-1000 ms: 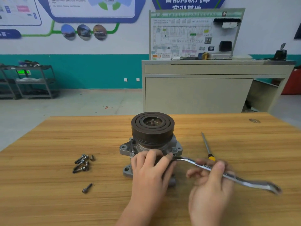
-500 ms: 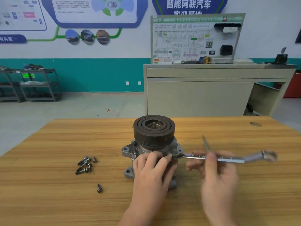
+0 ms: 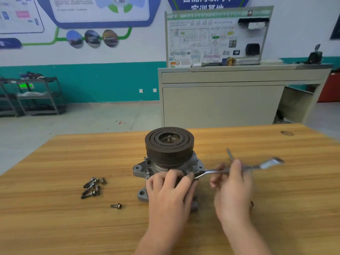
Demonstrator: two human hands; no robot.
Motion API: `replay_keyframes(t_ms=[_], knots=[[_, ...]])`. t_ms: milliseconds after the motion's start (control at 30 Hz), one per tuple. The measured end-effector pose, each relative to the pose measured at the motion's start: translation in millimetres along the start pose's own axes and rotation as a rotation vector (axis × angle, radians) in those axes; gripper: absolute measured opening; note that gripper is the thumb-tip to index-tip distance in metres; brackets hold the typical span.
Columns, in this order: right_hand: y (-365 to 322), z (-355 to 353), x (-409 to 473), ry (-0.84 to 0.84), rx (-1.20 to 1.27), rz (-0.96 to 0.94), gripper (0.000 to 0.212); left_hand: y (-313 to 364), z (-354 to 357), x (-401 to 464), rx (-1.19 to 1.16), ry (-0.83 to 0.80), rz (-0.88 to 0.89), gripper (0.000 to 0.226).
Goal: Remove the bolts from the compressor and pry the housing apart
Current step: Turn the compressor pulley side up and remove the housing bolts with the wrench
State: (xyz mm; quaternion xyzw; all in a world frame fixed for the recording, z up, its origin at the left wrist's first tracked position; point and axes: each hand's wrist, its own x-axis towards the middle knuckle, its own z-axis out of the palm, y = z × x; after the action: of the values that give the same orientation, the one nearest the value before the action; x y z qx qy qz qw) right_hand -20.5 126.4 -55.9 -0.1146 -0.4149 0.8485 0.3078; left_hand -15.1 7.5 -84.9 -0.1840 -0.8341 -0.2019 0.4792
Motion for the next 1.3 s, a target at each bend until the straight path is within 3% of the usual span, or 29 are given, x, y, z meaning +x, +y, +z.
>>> replay_keyframes(t_ms=[133, 200, 467, 600, 667, 767, 867, 933, 1000, 1067, 1133, 1233, 1300], knots=[[-9, 22, 46, -0.217, -0.164, 0.475, 0.017, 2, -1, 1, 0.011, 0.0, -0.015, 0.024], [-14, 24, 50, -0.304, -0.175, 0.474, 0.013, 2, -1, 0, 0.004, 0.003, -0.017, 0.024], [-15, -22, -30, -0.353, -0.265, -0.565, 0.016, 1, -3, -1, -0.008, -0.006, -0.027, 0.033], [4, -31, -61, -0.388, -0.569, -0.847, 0.027, 2, -2, -1, 0.01, -0.019, -0.017, 0.027], [9, -34, -61, -0.405, -0.575, -0.886, 0.023, 3, -1, -2, 0.011, -0.019, -0.029, 0.023], [12, -31, -50, -0.252, -0.314, -0.612, 0.022, 3, 1, -3, 0.016, 0.002, -0.016, 0.023], [13, -28, -18, -0.026, -0.067, -0.066, 0.031, 2, 3, -4, -0.003, 0.002, -0.006, 0.02], [8, -24, 10, -0.071, 0.046, 0.387, 0.035, 3, 3, -4, -0.007, 0.001, -0.003, 0.019], [1, -19, 29, -0.218, 0.094, 0.66, 0.041, 2, 1, -4, -0.033, 0.001, 0.02, 0.021], [-9, -14, 38, -0.317, 0.082, 0.685, 0.05, -3, -4, -7, -0.142, 0.008, 0.019, 0.028], [-24, -10, 38, -0.368, 0.028, 0.555, 0.049, -16, -14, -9, -0.261, -0.006, -0.104, 0.049], [-41, -11, 23, -0.433, -0.116, 0.179, 0.026, -46, -28, -4, -0.492, -0.173, -0.45, 0.102], [-45, -14, 9, -0.442, -0.319, -0.078, 0.036, -64, -30, 3, -0.623, -0.366, -0.551, 0.124]])
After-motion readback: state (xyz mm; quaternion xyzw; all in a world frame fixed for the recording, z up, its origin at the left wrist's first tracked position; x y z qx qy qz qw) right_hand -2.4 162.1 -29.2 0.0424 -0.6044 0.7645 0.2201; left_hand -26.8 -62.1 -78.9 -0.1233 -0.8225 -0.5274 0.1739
